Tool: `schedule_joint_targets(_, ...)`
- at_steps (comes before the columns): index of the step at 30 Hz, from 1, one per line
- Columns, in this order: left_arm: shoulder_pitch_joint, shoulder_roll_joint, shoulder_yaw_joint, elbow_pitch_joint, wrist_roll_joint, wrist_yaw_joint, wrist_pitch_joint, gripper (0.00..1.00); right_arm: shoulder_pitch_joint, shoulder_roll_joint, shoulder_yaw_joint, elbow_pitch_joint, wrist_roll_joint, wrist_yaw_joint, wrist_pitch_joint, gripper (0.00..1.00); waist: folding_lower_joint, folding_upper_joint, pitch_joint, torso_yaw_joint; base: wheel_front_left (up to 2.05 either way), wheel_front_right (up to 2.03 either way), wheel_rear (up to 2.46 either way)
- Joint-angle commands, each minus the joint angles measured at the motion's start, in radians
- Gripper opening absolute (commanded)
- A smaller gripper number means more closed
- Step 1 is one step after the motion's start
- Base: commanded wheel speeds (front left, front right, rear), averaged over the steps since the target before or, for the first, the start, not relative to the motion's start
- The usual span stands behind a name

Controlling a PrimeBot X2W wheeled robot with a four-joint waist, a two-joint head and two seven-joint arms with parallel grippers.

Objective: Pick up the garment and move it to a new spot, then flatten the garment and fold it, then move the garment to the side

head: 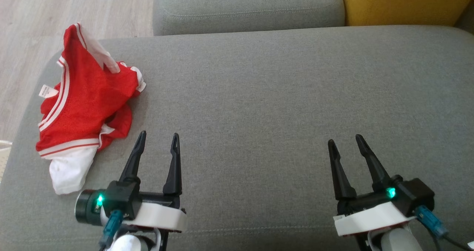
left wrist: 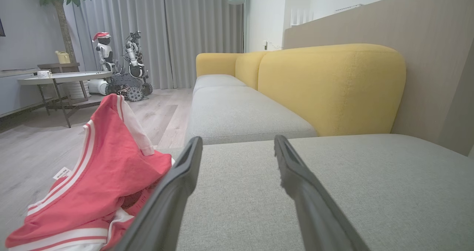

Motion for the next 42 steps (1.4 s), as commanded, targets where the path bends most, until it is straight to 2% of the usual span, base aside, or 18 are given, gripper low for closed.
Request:
schedule_joint_targets(1,-0.045,0.007,0.033,-0.034,0.004,-0.001,-0.012,1.0,-0.05,-0.006,0.022,-0.032,0.001,0.007,-0.011,1.0,0.0,0.0,0.0,0.0,0.0,0.0,0.0)
schedule_joint_targets(11,-0.047,0.007,0.032,-0.026,0.007,-0.007,-0.012,1.0,-0.048,-0.006,0.019,-0.035,0.001,0.007,-0.011,1.0,0.0,0.0,0.004,0.009,0.0,0.0,0.0)
schedule_joint_targets(17,-0.05,0.007,0.034,-0.018,0.004,-0.004,-0.012,1.0,-0.044,-0.006,0.03,-0.045,0.006,0.007,-0.011,1.0,0.0,0.0,0.004,0.08,0.0,0.0,0.0)
schedule_joint_targets(32,-0.043,0.007,0.05,-0.035,-0.015,-0.006,-0.012,1.0,-0.03,-0.006,0.031,-0.057,-0.002,0.007,-0.011,1.0,0.0,0.0,0.012,0.315,0.0,0.0,0.0)
schedule_joint_targets(38,-0.039,0.007,0.056,-0.04,-0.021,-0.005,-0.012,1.0,-0.03,-0.006,0.034,-0.056,-0.004,0.007,-0.011,1.0,0.0,0.0,0.016,0.387,0.0,0.0,0.0)
schedule_joint_targets(42,-0.036,0.007,0.062,-0.042,-0.024,-0.002,-0.012,1.0,-0.029,-0.006,0.035,-0.054,-0.004,0.007,-0.011,1.0,0.0,0.0,0.018,0.411,0.0,0.0,0.0)
